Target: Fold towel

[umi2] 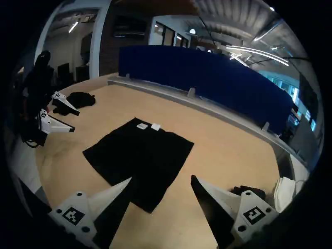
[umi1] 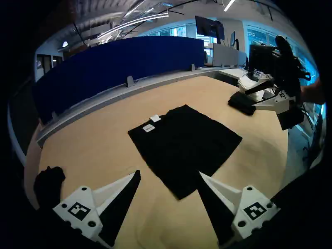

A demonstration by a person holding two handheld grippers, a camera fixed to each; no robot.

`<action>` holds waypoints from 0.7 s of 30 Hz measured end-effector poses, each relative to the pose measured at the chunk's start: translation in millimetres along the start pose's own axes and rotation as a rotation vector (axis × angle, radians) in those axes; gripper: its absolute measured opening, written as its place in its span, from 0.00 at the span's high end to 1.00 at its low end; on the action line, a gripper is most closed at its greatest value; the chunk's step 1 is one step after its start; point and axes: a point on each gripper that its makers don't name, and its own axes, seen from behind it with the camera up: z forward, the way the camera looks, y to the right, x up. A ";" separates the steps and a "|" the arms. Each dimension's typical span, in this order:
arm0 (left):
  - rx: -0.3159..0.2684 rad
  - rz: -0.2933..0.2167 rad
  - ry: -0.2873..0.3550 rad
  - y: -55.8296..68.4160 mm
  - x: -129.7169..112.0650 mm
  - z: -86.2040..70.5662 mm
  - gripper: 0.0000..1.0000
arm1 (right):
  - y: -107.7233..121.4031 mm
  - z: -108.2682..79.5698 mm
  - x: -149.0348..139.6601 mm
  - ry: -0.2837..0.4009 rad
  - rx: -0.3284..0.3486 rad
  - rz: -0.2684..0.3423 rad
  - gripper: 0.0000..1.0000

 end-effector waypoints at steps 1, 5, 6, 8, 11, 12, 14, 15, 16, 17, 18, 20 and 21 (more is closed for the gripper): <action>-0.004 0.001 -0.008 1.3 -4.0 3.0 0.06 | -1.2 3.1 -5.1 -0.007 0.003 0.001 0.00; -0.022 0.007 -0.041 6.8 -21.1 15.6 0.06 | -6.3 16.1 -26.1 -0.035 0.016 0.005 0.00; -0.027 0.009 -0.049 8.1 -25.1 18.5 0.06 | -7.6 19.1 -30.9 -0.041 0.019 0.006 0.00; -0.035 0.014 -0.067 10.0 -32.8 24.9 0.06 | -10.1 24.7 -41.2 -0.058 0.025 0.008 0.00; -0.049 0.018 -0.092 13.0 -43.1 33.0 0.06 | -14.1 32.1 -55.5 -0.079 0.037 0.010 0.00; -0.054 0.019 -0.100 13.9 -46.2 35.4 0.06 | -15.4 34.3 -60.0 -0.086 0.041 0.011 0.00; -0.062 0.019 -0.113 15.9 -51.6 40.4 0.06 | -17.9 38.4 -69.2 -0.098 0.047 0.012 0.00; -0.067 0.018 -0.120 16.8 -54.2 42.7 0.06 | -19.2 40.3 -73.5 -0.104 0.050 0.012 0.00; -0.070 0.018 -0.125 17.6 -56.2 44.5 0.06 | -20.3 41.9 -77.4 -0.110 0.052 0.013 0.00; -0.073 0.018 -0.131 18.5 -58.4 46.7 0.06 | -21.5 43.6 -81.9 -0.118 0.055 0.013 0.00; -0.077 0.018 -0.136 19.3 -60.5 48.5 0.06 | -22.7 45.1 -85.8 -0.124 0.058 0.014 0.00; -0.088 0.021 -0.149 22.7 -64.8 51.6 0.06 | -24.7 47.4 -92.6 -0.135 0.062 0.016 0.01; -0.093 0.023 -0.155 24.3 -66.8 53.0 0.06 | -25.6 48.5 -95.7 -0.140 0.064 0.017 0.01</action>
